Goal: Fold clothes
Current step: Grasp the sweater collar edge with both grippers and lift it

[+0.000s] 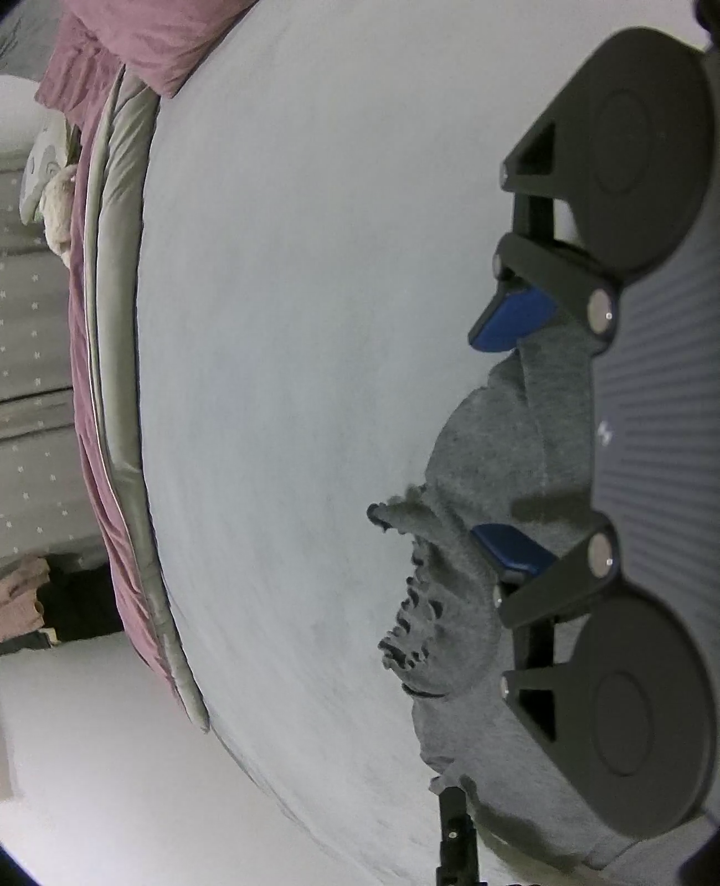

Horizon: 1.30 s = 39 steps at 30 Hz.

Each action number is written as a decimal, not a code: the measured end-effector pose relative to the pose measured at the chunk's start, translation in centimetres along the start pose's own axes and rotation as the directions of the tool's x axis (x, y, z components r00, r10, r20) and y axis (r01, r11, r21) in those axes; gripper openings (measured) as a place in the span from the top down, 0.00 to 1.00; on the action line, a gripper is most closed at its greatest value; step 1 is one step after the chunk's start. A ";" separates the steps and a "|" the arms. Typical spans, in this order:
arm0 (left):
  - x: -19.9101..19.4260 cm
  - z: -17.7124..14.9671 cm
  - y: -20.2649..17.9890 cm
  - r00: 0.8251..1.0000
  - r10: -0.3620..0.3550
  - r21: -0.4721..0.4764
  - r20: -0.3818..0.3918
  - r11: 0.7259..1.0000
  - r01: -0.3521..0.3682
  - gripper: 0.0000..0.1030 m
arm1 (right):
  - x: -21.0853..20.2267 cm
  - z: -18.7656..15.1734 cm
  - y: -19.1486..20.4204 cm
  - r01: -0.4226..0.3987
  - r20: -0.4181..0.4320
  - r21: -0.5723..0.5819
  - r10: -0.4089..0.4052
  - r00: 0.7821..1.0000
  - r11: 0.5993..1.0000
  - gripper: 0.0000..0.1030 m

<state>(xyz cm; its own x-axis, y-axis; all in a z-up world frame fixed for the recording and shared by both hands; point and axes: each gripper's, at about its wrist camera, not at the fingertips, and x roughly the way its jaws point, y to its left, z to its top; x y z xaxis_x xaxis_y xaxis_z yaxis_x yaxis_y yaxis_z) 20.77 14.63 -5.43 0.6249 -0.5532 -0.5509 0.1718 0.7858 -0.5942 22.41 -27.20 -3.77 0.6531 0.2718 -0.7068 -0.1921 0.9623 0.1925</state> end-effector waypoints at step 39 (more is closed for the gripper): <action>-4.6 -2.4 -5.4 0.981 0.018 0.249 0.193 0.966 -0.067 0.95 | -7.7 -0.1 6.5 0.007 0.230 -0.060 0.007 0.973 0.998 0.90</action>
<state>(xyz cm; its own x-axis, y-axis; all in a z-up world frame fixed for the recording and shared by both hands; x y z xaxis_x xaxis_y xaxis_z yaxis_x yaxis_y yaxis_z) 15.14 12.28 -1.10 0.7632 -0.4749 -0.4382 0.3138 0.8652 -0.3910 16.09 -23.06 2.84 0.8025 0.2734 -0.5304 -0.2312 0.9619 0.1459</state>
